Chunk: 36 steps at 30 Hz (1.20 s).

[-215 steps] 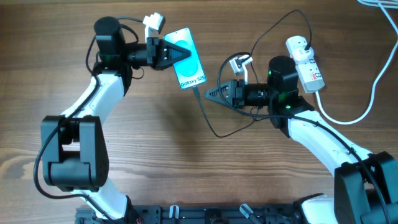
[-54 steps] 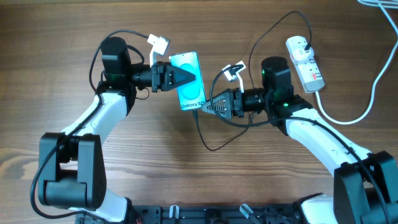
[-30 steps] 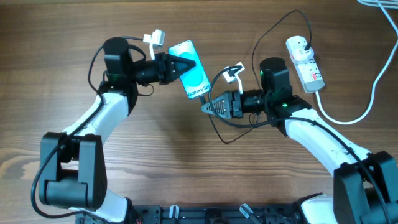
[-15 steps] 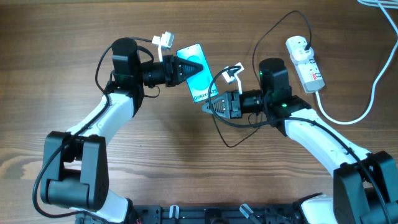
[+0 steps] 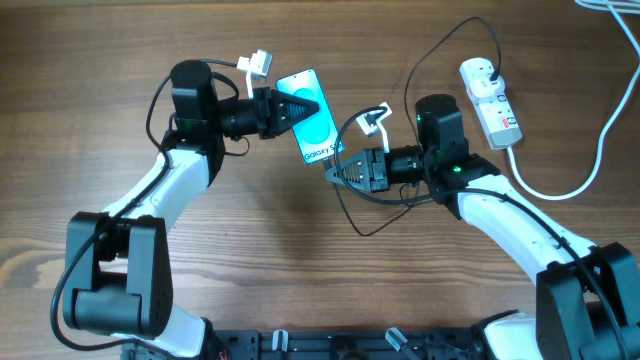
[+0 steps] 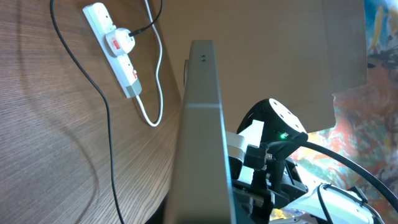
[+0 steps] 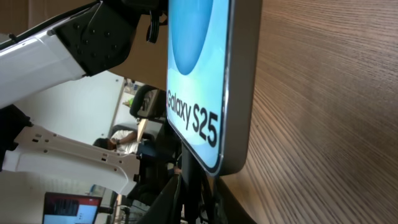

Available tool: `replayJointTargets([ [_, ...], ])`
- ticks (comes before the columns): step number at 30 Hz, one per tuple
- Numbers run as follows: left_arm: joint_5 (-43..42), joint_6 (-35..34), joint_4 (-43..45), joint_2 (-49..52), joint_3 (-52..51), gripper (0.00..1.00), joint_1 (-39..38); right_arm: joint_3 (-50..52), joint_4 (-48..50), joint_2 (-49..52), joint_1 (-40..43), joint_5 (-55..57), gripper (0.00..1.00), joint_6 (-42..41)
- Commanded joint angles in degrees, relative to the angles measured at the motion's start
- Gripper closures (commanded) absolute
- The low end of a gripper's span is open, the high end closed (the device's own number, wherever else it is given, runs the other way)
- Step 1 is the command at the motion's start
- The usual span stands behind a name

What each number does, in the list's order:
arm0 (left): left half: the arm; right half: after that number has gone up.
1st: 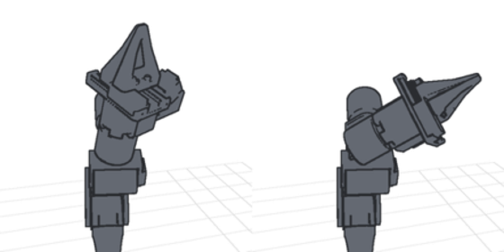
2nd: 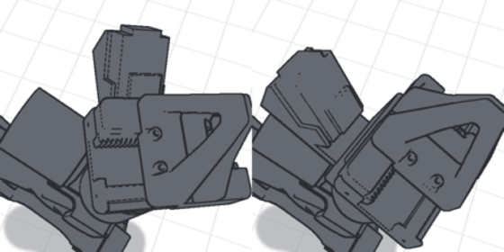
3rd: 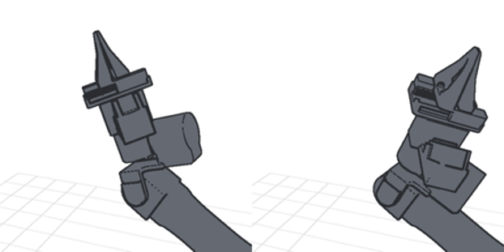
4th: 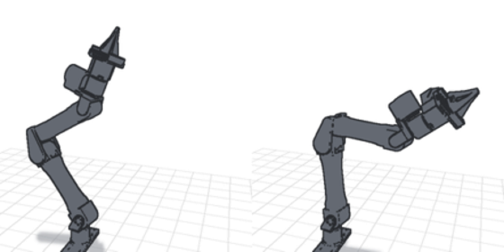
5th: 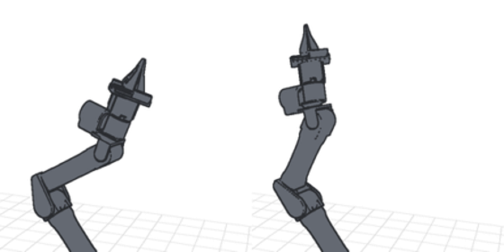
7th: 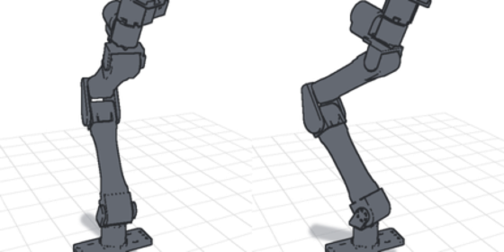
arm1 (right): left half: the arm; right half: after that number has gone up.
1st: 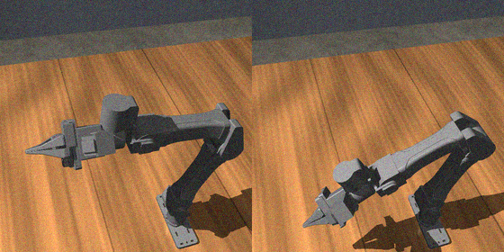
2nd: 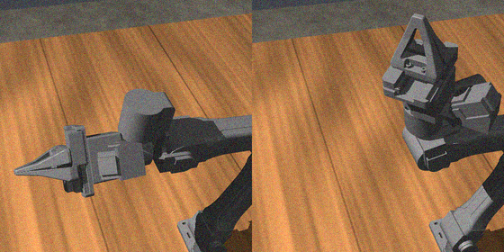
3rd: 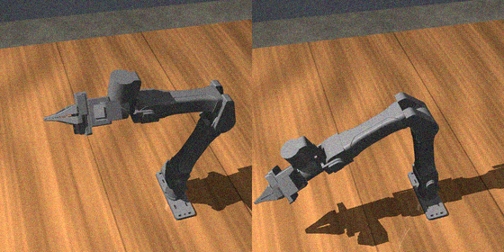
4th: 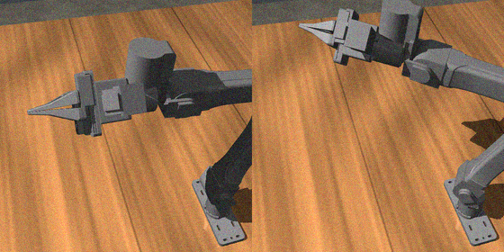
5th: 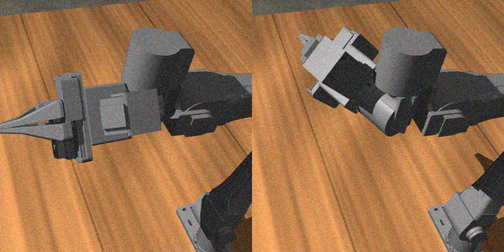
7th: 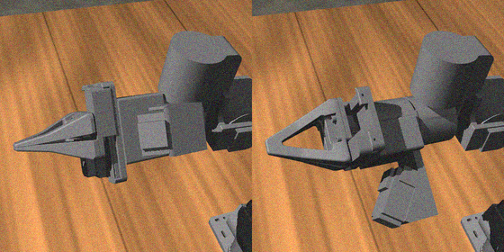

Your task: Plug charger to phone and switch on socket

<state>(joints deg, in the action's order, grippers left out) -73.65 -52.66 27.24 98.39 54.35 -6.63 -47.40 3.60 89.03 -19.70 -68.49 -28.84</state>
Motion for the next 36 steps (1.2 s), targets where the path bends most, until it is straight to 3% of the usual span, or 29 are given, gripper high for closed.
replayJointTargets([
  [1, -3.6, -0.1, 0.4, -1.1, -0.3, 0.96, 0.2, -0.9, 0.0, 0.1, -0.2, 0.5, 0.86, 0.2],
  [6, -5.8, 0.0, 0.4, -1.1, -0.3, 0.96, 0.1, -0.9, 0.0, 0.1, -0.2, 0.5, 0.96, 0.2],
  [11, -11.5, 3.0, 0.4, -1.1, -0.3, 0.96, 0.0, -0.9, 0.2, 0.1, -0.2, 0.5, 0.96, 0.2],
  [17, -12.1, 6.0, 0.3, -1.1, -0.4, 0.96, -3.1, -0.9, 0.2, 0.1, -0.2, 0.5, 0.96, 0.2],
  [36, -16.8, 7.3, -2.4, -1.1, -2.4, 0.96, -4.4, -0.9, 5.4, 0.1, -0.2, -0.3, 0.96, -2.0],
])
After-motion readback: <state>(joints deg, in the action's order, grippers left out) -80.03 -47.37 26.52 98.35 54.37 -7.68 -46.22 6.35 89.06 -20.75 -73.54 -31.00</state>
